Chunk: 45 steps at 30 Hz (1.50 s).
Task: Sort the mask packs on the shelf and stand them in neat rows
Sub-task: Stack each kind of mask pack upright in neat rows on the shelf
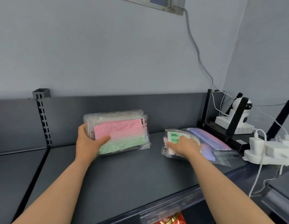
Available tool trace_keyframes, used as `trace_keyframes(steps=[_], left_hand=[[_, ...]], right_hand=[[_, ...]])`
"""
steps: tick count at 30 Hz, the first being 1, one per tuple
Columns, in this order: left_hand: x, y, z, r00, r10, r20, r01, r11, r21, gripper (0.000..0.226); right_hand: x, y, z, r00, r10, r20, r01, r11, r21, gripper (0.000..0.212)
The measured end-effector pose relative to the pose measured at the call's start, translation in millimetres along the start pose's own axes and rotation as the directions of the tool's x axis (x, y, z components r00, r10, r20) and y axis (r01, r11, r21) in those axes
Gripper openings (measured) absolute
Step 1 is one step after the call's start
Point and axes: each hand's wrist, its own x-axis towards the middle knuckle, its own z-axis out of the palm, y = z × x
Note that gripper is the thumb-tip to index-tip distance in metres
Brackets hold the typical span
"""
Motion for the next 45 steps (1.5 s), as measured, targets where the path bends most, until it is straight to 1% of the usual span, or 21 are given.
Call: trace_keyframes(steps=[1, 2, 3, 6, 8, 10, 11, 13, 15, 17, 20, 23, 25, 28, 32, 34, 36, 38, 40, 42, 45], left_hand=[[-0.2, 0.1, 0.2, 1.0, 0.0, -0.002, 0.0, 1.0, -0.002, 0.085], [-0.8, 0.3, 0.1, 1.0, 0.0, -0.003, 0.0, 1.0, -0.003, 0.085], [-1.6, 0.7, 0.3, 1.0, -0.001, 0.0, 0.001, 1.0, -0.005, 0.084], [-3.6, 2.2, -0.1, 1.0, -0.001, 0.002, 0.001, 1.0, -0.003, 0.084], [-3.7, 3.4, -1.3, 1.0, -0.012, 0.008, 0.012, 1.0, -0.002, 0.084], [-3.6, 4.5, -3.2, 0.999, -0.036, 0.017, 0.036, 0.999, -0.01, 0.083], [-3.3, 4.5, -4.0, 0.999, -0.045, 0.025, 0.046, 0.999, -0.013, 0.081], [-4.0, 5.3, -4.9, 0.997, -0.058, 0.046, 0.058, 0.998, -0.01, 0.078], [-4.6, 6.3, -7.8, 0.997, -0.056, 0.059, 0.057, 0.998, -0.002, 0.075], [-5.4, 8.3, -11.1, 0.996, -0.054, 0.073, 0.054, 0.999, 0.008, 0.074], [-5.6, 10.8, -16.0, 0.993, -0.052, 0.105, 0.05, 0.998, 0.025, 0.069], [-6.8, 11.4, -19.4, 0.99, -0.042, 0.137, 0.036, 0.998, 0.044, 0.066], [-8.3, 13.0, -21.7, 0.99, -0.039, 0.134, 0.032, 0.998, 0.052, 0.068], [-10.2, 14.8, -22.7, 0.992, -0.025, 0.126, 0.02, 0.999, 0.048, 0.067], [-8.6, 10.3, -23.5, 0.99, -0.016, 0.141, 0.008, 0.998, 0.061, 0.066], [-7.4, 8.6, -23.4, 0.987, -0.02, 0.158, 0.011, 0.998, 0.057, 0.062], [-7.3, 8.4, -23.3, 0.986, -0.013, 0.167, 0.003, 0.998, 0.059, 0.058], [-7.1, 8.6, -23.0, 0.988, -0.002, 0.151, -0.007, 0.998, 0.058, 0.057], [-5.5, 8.3, -22.3, 0.993, 0.022, 0.112, -0.032, 0.995, 0.09, 0.06], [-2.3, 7.7, -21.4, 0.995, 0.064, 0.074, -0.075, 0.987, 0.145, 0.068], [1.8, 7.7, -19.6, 0.995, 0.083, 0.054, -0.09, 0.984, 0.155, 0.074]], right_hand=[[-1.4, -1.0, -0.4, 0.999, -0.04, -0.012, 0.04, 0.999, 0.028, 0.087], [-2.9, -2.4, -0.8, 0.997, -0.08, -0.022, 0.082, 0.995, 0.063, 0.085], [-5.7, -3.4, -1.4, 0.996, -0.09, -0.03, 0.092, 0.992, 0.088, 0.088], [-10.3, -4.4, -2.8, 0.998, -0.027, -0.048, 0.032, 0.994, 0.104, 0.101], [-13.2, -5.3, -4.4, 0.999, -0.013, -0.05, 0.018, 0.995, 0.101, 0.099], [-13.4, -7.5, -7.2, 0.998, -0.009, -0.068, 0.021, 0.984, 0.176, 0.092], [-12.2, -8.3, -8.9, 0.998, -0.005, -0.068, 0.021, 0.971, 0.24, 0.086], [-9.0, -8.9, -16.6, 0.994, 0.002, -0.107, 0.039, 0.923, 0.382, 0.062], [-9.6, -11.1, -30.6, 0.978, -0.019, -0.209, 0.126, 0.85, 0.511, 0.039], [-13.9, -16.6, -48.3, 0.95, -0.081, -0.3, 0.253, 0.763, 0.595, 0.033], [-21.9, -31.9, -73.8, 0.879, -0.164, -0.447, 0.433, 0.667, 0.607, 0.036], [-23.7, -50.9, -96.6, 0.787, -0.258, -0.56, 0.589, 0.583, 0.56, 0.03], [-25.1, -69.4, -108.9, 0.726, -0.346, -0.595, 0.665, 0.573, 0.478, 0.028], [-26.5, -101.9, -113.9, 0.609, -0.483, -0.629, 0.771, 0.548, 0.324, 0.027], [-20.3, -141.8, -102.7, 0.448, -0.587, -0.674, 0.863, 0.481, 0.155, 0.027], [-15.8, -159.6, -97.0, 0.401, -0.654, -0.641, 0.883, 0.462, 0.082, 0.029], [-11.9, -175.2, -90.6, 0.396, -0.732, -0.554, 0.883, 0.469, 0.011, 0.033], [-10.2, -187.8, -84.9, 0.431, -0.795, -0.426, 0.864, 0.5, -0.06, 0.038], [-9.8, -195.2, -79.6, 0.491, -0.815, -0.309, 0.839, 0.538, -0.085, 0.044], [-8.2, -198.9, -75.0, 0.55, -0.81, -0.205, 0.822, 0.569, -0.042, 0.046], [-5.5, -201.6, -66.6, 0.58, -0.813, -0.055, 0.815, 0.579, 0.038, 0.043]])
